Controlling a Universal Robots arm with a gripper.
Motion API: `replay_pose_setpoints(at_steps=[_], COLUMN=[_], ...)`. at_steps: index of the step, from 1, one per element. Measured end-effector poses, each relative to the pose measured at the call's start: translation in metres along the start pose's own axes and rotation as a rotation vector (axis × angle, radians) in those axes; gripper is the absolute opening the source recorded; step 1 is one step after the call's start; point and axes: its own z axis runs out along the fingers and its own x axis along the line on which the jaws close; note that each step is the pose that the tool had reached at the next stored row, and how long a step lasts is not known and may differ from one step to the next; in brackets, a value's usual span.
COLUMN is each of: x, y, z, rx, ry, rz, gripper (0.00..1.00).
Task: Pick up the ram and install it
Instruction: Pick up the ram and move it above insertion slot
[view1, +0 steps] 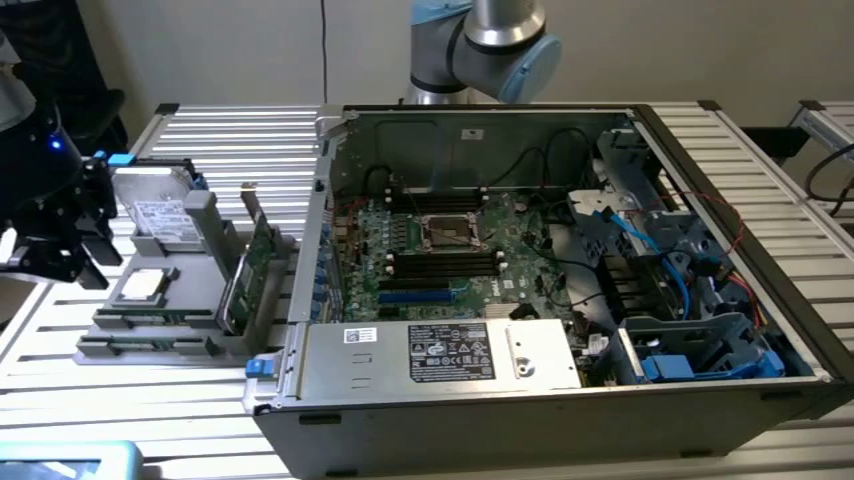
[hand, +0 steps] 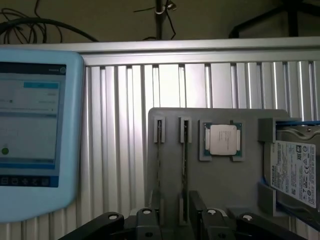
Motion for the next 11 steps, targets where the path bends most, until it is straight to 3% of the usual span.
replay_pose_setpoints(at_steps=[11], x=[0.012], y=[-0.0046], z=[0.0198], rx=[0.0], ry=[0.0001], rz=[-0.001], gripper=[0.36])
